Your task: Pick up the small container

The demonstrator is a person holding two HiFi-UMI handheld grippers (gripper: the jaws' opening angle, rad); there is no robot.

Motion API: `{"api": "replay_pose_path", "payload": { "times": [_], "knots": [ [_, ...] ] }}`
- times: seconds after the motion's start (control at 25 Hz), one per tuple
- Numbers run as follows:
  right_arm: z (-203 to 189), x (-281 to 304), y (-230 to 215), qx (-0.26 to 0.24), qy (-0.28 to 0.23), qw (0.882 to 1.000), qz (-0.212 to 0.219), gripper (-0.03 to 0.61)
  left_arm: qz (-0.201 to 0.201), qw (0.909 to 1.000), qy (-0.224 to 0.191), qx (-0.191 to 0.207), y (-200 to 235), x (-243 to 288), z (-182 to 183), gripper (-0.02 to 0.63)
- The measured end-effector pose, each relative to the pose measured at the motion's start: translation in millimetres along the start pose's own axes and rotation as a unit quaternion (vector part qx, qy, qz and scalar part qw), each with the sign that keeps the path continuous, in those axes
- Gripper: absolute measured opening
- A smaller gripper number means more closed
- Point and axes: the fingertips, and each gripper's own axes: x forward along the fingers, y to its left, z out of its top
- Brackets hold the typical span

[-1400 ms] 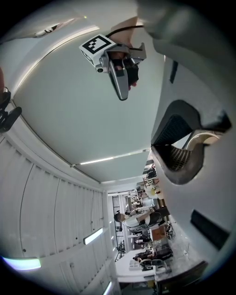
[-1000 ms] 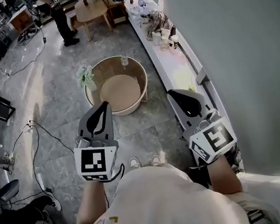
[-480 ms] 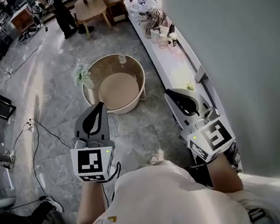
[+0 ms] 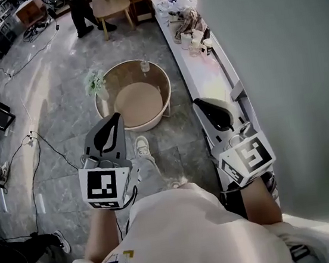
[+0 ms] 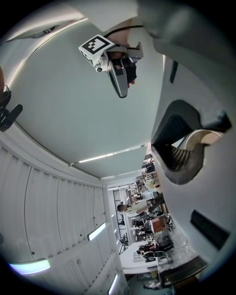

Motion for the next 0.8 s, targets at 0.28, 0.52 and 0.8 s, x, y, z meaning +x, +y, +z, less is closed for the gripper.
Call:
{"api": "replay_pose_path", "payload": {
  "times": [0.28, 0.52, 0.8],
  "knots": [
    [-12.2, 26.8, -13.8, 0.002, 0.000, 1.000, -0.011, 0.011, -0.012, 0.9998, -0.014, 0.003, 12.4, 29.3, -6.3, 0.008],
    [-18.5, 65.6, -32.6, 0.003, 0.009, 1.000, -0.018, 0.011, -0.016, 0.9998, -0.010, -0.002, 40.6, 65.3, -15.2, 0.008],
    [-21.7, 125.3, -51.2, 0.013, 0.016, 0.999, -0.026, 0.011, -0.036, 0.9993, -0.005, -0.007, 77.8, 110.9, -29.6, 0.008]
  ]
}}
